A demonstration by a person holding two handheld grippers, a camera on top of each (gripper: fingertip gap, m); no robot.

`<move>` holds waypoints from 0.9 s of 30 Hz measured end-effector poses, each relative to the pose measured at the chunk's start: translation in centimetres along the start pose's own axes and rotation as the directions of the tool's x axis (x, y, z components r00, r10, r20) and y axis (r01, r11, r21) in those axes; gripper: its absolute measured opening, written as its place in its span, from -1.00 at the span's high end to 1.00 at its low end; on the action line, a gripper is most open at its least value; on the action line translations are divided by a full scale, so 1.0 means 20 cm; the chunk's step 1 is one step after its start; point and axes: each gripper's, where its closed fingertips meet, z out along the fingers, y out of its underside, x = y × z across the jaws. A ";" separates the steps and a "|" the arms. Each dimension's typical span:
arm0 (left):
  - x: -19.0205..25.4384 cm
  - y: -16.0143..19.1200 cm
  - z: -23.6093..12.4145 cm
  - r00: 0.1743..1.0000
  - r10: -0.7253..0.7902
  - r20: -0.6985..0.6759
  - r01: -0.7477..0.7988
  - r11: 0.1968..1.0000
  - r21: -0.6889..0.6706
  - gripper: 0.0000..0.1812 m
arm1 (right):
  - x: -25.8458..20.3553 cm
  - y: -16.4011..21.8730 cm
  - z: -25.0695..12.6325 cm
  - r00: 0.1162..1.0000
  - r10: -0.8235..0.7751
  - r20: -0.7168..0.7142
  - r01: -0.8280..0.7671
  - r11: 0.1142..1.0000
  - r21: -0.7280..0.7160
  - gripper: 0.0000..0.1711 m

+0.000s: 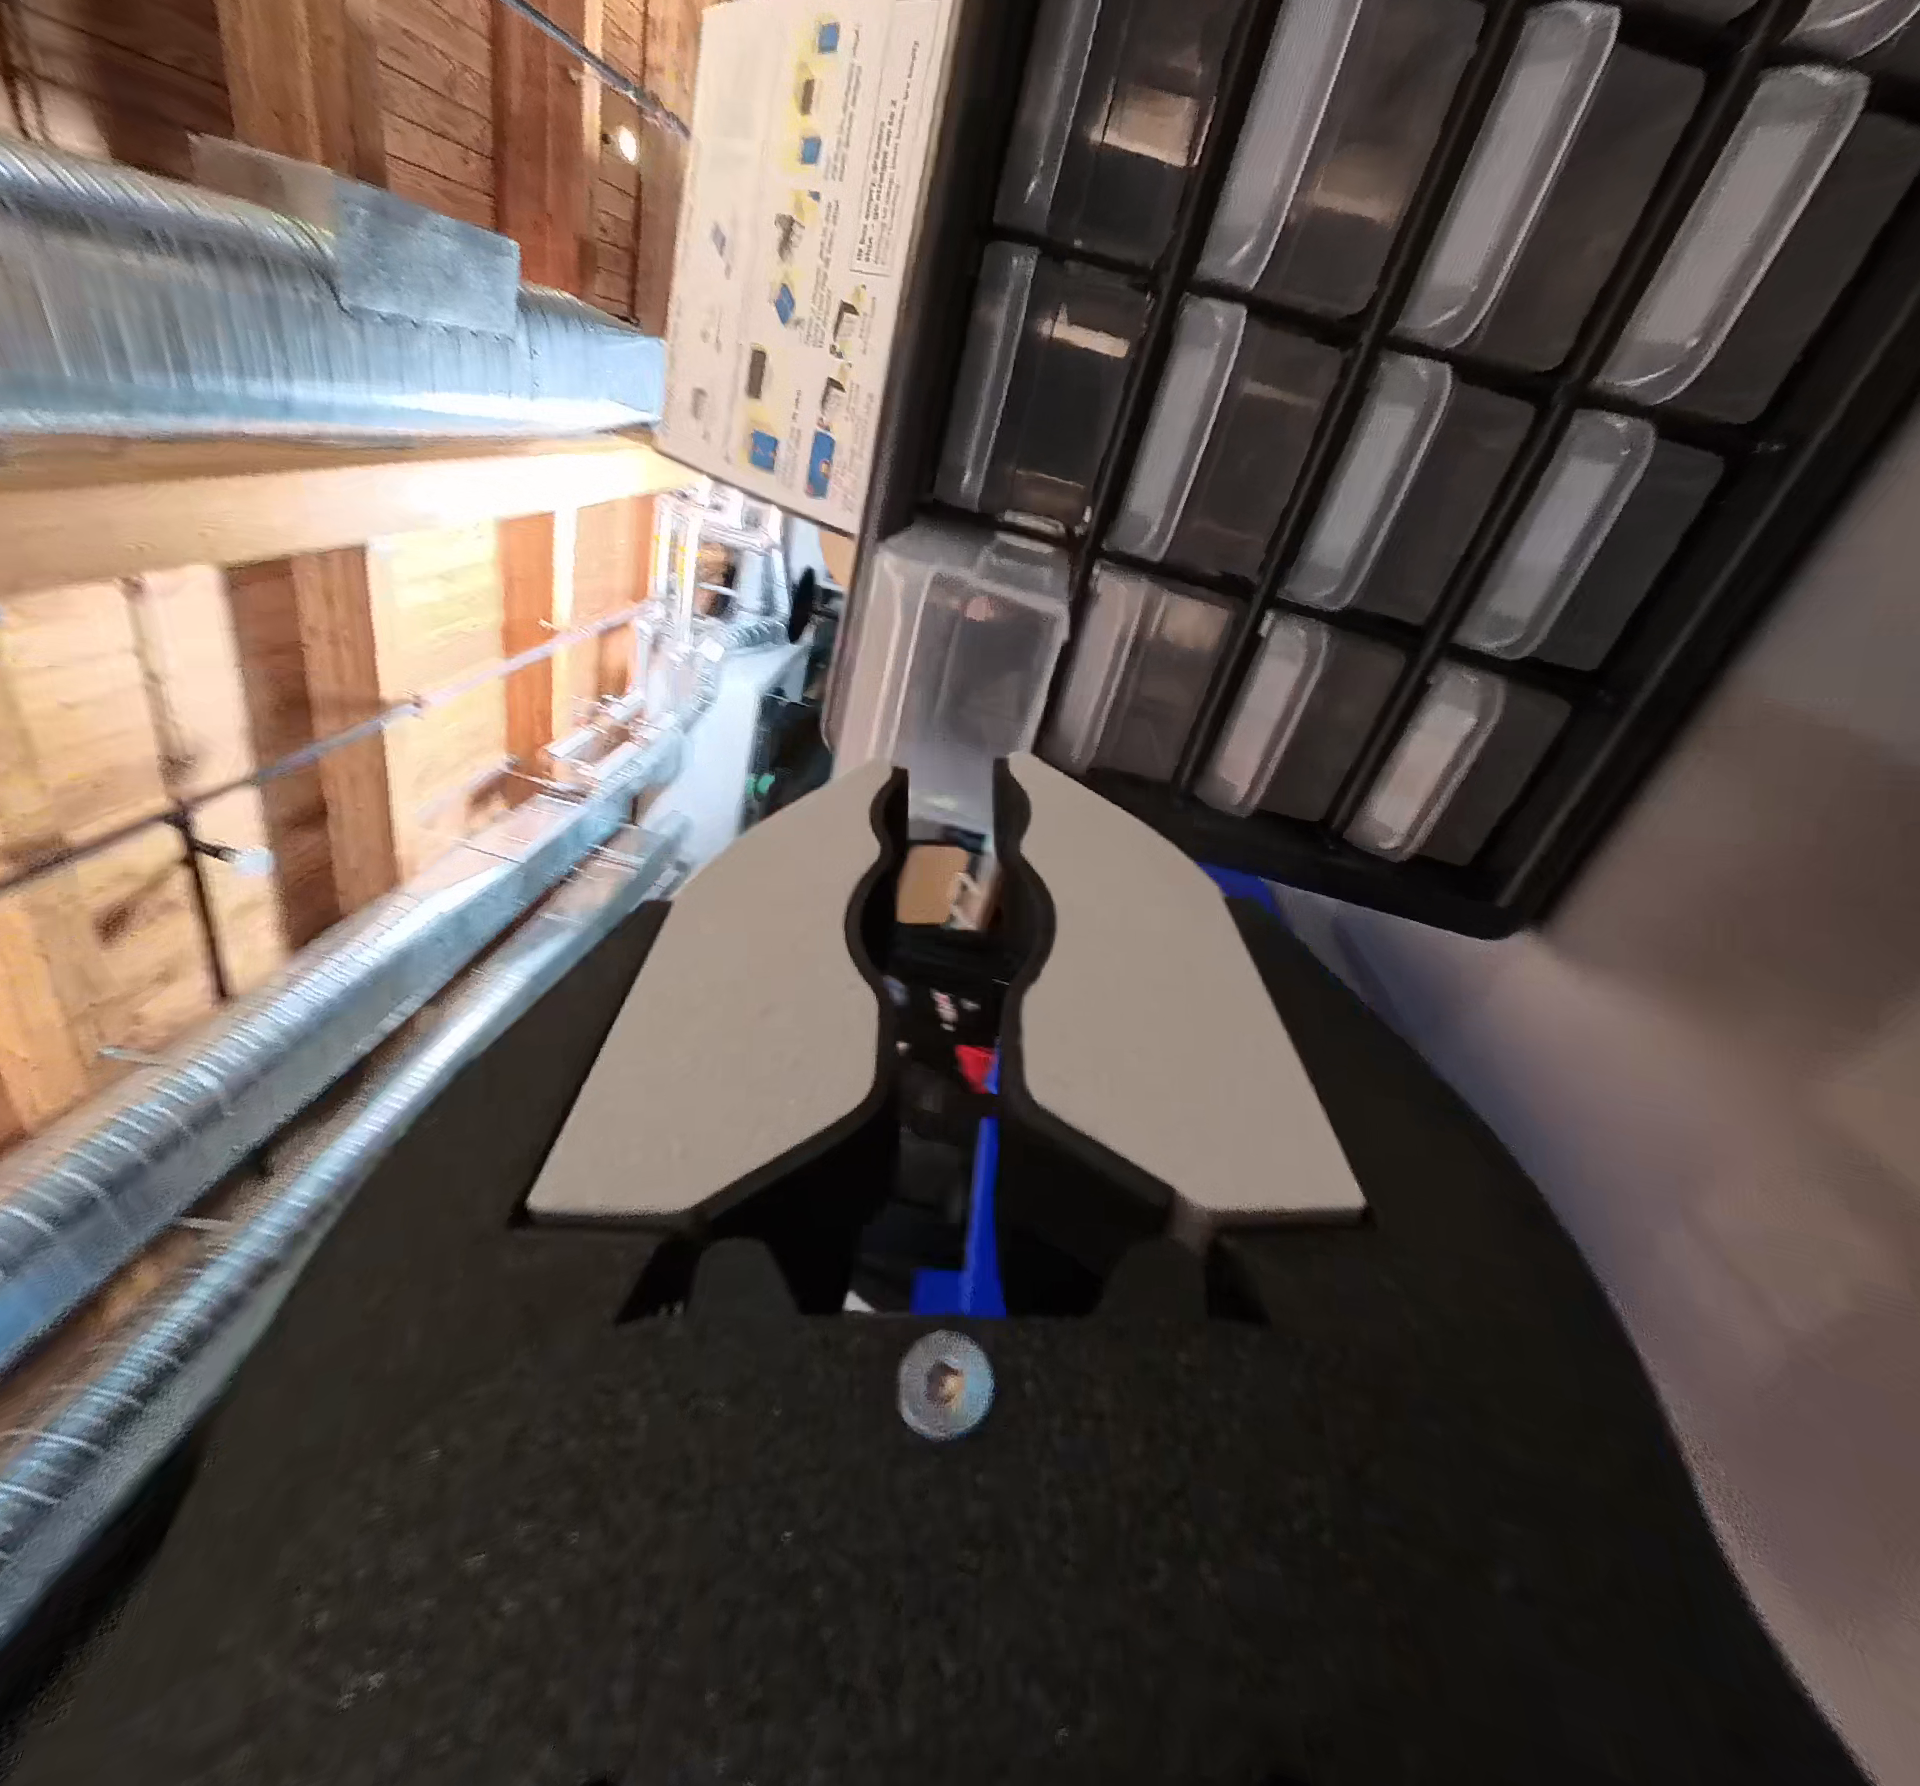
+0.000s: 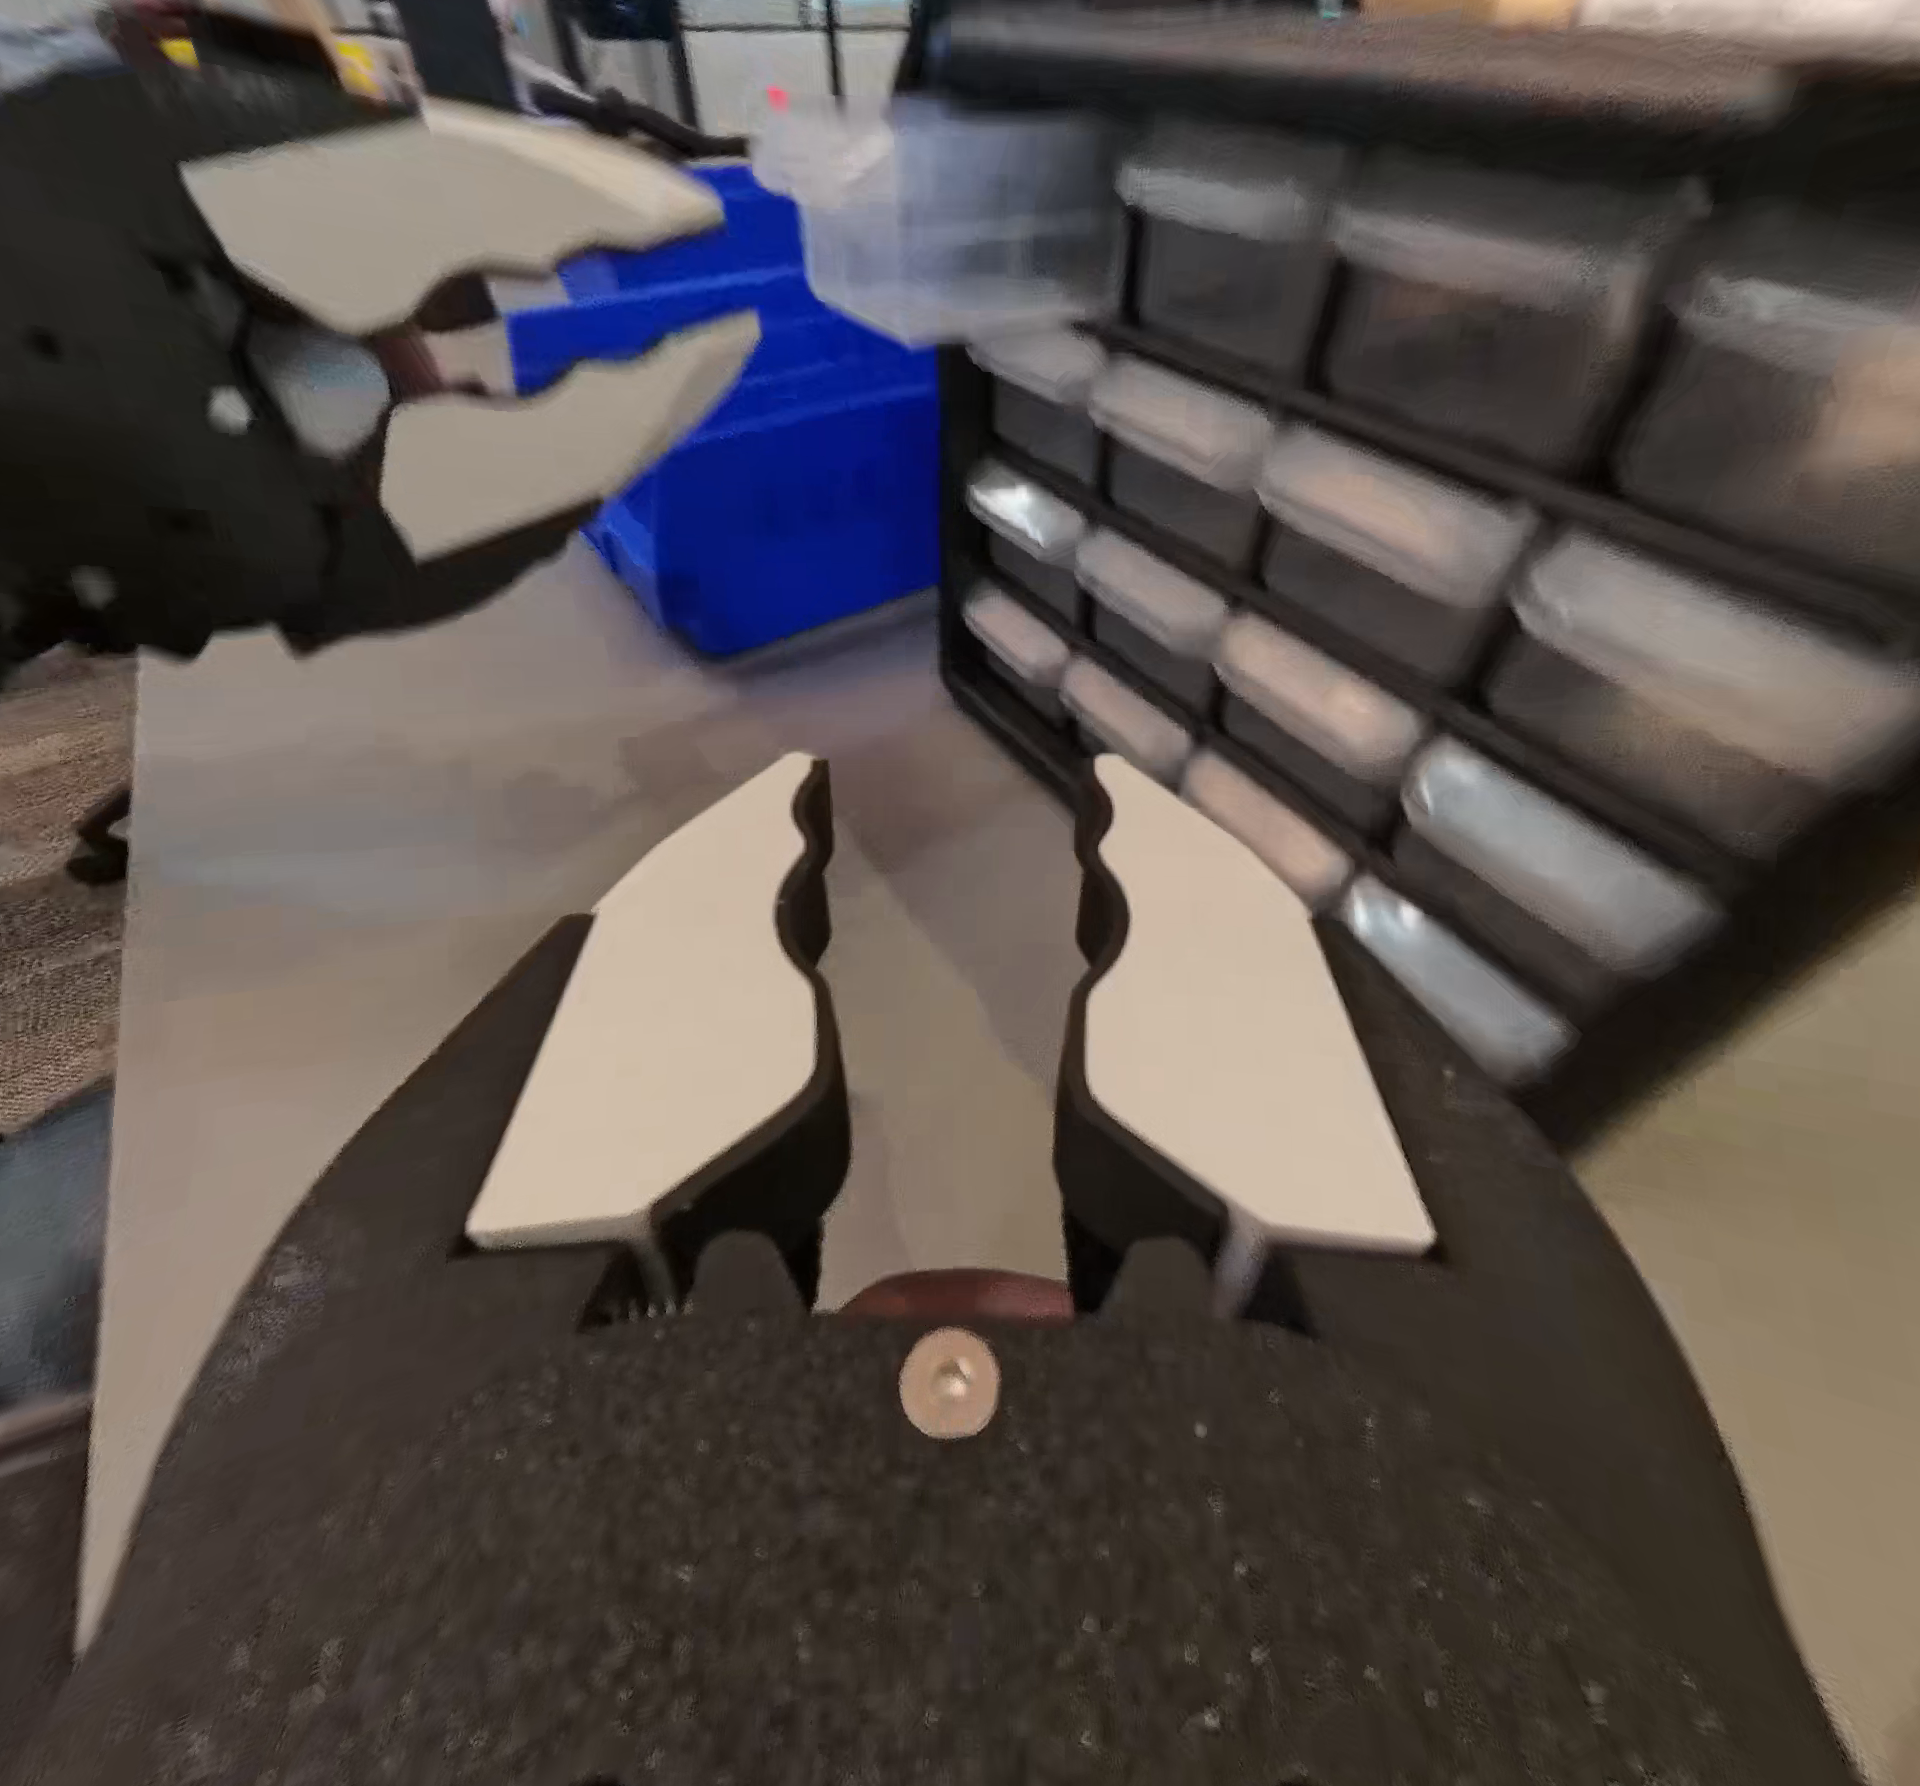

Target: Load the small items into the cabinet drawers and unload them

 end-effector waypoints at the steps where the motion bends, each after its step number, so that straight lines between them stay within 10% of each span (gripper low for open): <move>1: 0.02 0.02 -0.03 0.997 -0.063 -0.034 0.063 0.998 -0.020 0.83 | -0.02 -0.06 0.07 0.999 -0.028 0.023 0.027 0.999 0.020 0.46; 7: 0.33 0.22 -0.37 0.654 -0.675 -0.341 0.594 0.737 -0.322 0.77 | -0.08 -0.34 0.33 0.944 -0.326 0.044 0.319 0.940 0.117 0.43; 12: 0.42 0.26 -0.62 0.360 -0.866 -0.347 0.736 0.492 -0.465 0.77 | -0.06 -0.44 0.41 0.900 -0.436 0.026 0.428 0.892 0.144 0.43; 27: 0.46 0.33 -0.64 0.342 -0.876 -0.341 0.726 0.477 -0.496 0.77 | -0.18 -0.46 0.41 0.813 -0.568 0.129 0.551 0.822 0.146 0.56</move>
